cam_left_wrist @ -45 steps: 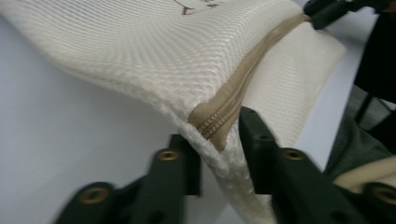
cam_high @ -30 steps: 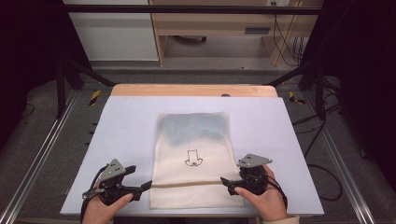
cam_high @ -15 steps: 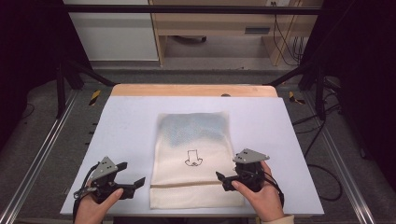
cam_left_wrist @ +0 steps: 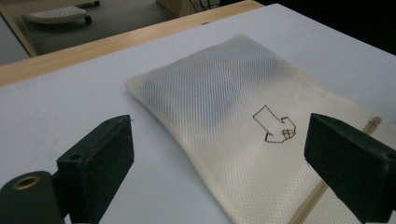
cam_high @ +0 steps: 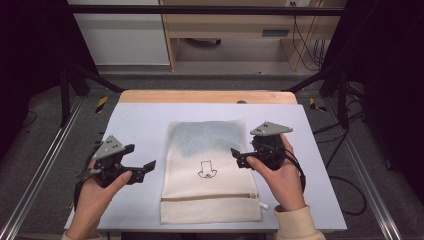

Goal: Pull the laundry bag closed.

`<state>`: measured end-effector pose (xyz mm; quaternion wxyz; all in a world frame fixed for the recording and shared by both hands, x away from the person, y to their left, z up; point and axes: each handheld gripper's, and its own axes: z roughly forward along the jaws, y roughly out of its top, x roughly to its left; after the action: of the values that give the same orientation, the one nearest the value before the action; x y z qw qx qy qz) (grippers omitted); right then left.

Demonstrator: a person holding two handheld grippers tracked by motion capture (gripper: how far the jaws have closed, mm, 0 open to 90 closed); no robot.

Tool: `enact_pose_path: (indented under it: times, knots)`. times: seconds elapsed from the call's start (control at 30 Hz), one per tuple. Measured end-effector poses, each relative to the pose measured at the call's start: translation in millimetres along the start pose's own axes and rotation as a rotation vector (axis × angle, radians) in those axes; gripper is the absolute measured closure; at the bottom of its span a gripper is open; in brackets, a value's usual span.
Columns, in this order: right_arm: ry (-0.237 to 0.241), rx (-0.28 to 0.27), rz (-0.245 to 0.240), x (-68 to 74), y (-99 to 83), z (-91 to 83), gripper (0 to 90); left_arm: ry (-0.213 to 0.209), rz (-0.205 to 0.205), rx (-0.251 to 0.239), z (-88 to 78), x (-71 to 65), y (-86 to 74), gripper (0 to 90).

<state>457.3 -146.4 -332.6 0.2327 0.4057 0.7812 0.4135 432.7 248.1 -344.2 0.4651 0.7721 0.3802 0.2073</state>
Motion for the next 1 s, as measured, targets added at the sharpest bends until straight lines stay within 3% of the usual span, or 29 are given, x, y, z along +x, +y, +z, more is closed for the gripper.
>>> enact_pose_path:
  times: [0.13, 0.27, 0.37, 0.53, 0.77, 1.0]
  knots:
    - [-0.002, -0.023, 0.001, -3.1, 3.9, -2.2, 7.9, 0.012, -0.008, -0.014, -2.7, 6.5, 5.9, 5.9]
    - [-0.001, -0.015, -0.009, -5.8, 1.7, -2.8, 7.1, 0.056, -0.029, -0.017, -11.6, 18.9, -0.7, 5.6]
    - [-0.016, -0.012, 0.009, -12.0, -3.0, -2.7, 6.7, 0.076, -0.052, -0.022, -15.5, 29.8, -8.9, 5.5]
    - [-0.038, -0.02, 0.045, -26.8, -13.4, -5.1, 6.5, 0.086, -0.094, -0.016, -14.2, 46.9, -22.8, 5.5]
    - [-0.053, -0.026, 0.083, -46.1, -25.0, -8.5, 5.7, 0.121, -0.128, -0.029, -14.9, 62.4, -35.3, 5.0]
    - [-0.106, -0.019, 0.122, -68.5, -41.3, -10.1, 6.0, 0.148, -0.144, -0.032, -18.7, 73.3, -41.7, 5.0]
